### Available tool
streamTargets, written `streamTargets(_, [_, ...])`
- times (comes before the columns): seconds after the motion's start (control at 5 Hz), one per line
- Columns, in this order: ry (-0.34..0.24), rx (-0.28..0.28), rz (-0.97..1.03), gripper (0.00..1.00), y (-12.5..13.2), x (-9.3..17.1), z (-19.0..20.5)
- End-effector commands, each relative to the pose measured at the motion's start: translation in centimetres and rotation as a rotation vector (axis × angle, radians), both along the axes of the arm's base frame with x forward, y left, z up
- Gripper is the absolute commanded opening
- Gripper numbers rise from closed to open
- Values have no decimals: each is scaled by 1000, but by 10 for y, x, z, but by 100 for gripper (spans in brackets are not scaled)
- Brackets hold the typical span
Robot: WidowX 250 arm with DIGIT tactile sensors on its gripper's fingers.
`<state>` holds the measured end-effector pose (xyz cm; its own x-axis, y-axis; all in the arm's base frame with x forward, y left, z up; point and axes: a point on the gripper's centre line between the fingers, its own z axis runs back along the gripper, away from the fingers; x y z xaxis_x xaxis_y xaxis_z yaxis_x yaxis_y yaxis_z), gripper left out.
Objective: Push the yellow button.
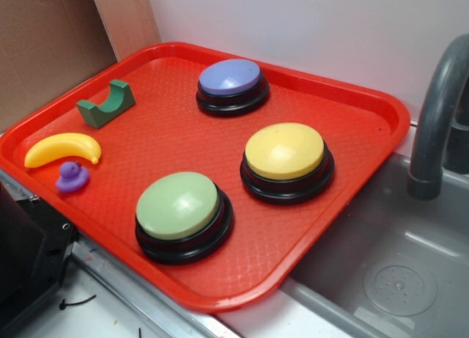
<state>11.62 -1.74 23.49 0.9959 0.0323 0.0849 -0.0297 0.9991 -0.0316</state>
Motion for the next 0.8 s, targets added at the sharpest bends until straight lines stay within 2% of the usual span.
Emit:
streamTargets(0.0, [0,0,0,100,0,0,0])
streamTargets(0.2, [-11,74,-240,100,-34,50,-30])
streamTargets(0.4, [-57,114,-474,100,-94,92,-56])
streamTargets(0.6, [-63,106,-604,100,-130,133,-91])
